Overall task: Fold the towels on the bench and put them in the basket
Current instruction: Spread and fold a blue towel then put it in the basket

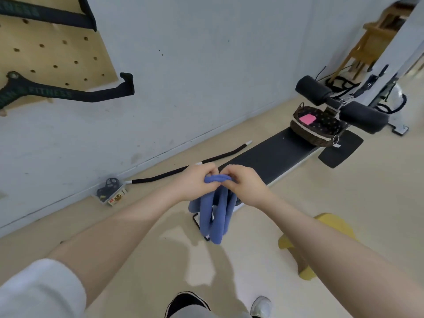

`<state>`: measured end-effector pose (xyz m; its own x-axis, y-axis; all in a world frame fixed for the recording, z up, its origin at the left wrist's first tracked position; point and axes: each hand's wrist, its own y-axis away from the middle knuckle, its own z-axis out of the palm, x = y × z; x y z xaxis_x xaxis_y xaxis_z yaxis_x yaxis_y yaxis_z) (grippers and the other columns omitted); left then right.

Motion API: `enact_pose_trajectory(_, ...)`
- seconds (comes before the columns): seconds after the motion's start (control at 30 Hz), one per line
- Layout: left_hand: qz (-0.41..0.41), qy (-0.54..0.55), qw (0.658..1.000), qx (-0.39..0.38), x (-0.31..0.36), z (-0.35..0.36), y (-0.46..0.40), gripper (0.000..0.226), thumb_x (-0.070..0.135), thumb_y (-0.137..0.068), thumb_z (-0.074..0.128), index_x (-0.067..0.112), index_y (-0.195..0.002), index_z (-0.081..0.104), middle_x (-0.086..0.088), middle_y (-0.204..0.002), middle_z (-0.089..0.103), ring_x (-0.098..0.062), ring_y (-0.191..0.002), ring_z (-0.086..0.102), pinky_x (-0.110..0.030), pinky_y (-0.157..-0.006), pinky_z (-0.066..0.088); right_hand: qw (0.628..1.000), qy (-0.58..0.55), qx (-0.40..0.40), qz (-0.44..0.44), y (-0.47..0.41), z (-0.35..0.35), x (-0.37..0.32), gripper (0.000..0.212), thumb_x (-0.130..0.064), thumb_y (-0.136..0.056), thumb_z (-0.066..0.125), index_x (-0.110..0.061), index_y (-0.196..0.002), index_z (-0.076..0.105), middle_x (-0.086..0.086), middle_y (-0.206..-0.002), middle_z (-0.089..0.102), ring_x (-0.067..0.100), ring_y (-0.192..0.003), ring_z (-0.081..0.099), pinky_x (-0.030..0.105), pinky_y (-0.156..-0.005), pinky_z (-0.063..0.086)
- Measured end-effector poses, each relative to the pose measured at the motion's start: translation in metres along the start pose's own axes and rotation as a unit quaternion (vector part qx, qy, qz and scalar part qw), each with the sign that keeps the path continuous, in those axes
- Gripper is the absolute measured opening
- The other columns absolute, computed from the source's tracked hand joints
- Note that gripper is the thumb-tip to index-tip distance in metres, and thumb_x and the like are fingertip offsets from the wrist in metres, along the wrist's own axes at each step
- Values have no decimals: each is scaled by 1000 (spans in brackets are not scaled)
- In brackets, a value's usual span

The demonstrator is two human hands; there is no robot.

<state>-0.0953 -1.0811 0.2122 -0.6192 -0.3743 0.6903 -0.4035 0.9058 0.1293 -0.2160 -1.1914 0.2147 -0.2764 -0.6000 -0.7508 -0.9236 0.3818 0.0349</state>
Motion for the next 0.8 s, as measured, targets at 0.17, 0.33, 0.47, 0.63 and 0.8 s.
enact_pose_trajectory(0.17, -62, 146, 987, -4, 41, 35, -66, 21, 18, -86, 58, 26, -70, 46, 15, -53, 43, 1, -49, 38, -14, -49, 30, 994, -95, 9, 57, -23, -80, 74, 11, -10, -90, 53, -18, -85, 59, -8, -79, 60, 1, -68, 51, 11, -61, 41)
enact_pose_trajectory(0.33, -98, 123, 987, -22, 48, 54, -141, 17, 19, -85, 62, 18, -74, 49, 10, -63, 45, -7, -58, 39, -17, -54, 32, 985, -136, 22, 100, -58, -131, 137, 10, -12, -91, 53, -10, -90, 63, 8, -87, 64, 12, -76, 54, 22, -70, 46)
enact_pose_trajectory(0.47, -128, 106, 986, 4, 37, 69, -200, 15, 20, -82, 65, 13, -77, 53, 4, -64, 49, -10, -57, 39, -15, -50, 31, 992, -73, 17, 100, -97, -161, 190, 11, -11, -89, 55, -12, -94, 64, 6, -90, 65, 16, -83, 57, 24, -74, 47)
enact_pose_trajectory(0.63, -164, 83, 980, 82, 21, 61, -307, 22, 17, -80, 67, 20, -68, 49, 7, -58, 47, -8, -54, 41, -14, -47, 32, 984, 150, -45, 82, -188, -200, 257, 21, -4, -87, 48, -14, -101, 60, -2, -89, 49, 16, -81, 49, 19, -62, 36)
enact_pose_trajectory(0.8, -190, 18, 979, 76, 12, 31, -393, 6, 13, -80, 58, 16, -76, 54, 3, -59, 51, -18, -60, 46, -27, -53, 34, 967, 216, -40, 127, -283, -240, 295, 23, 1, -82, 39, -18, -78, 51, -3, -75, 46, 23, -76, 49, 29, -63, 37)
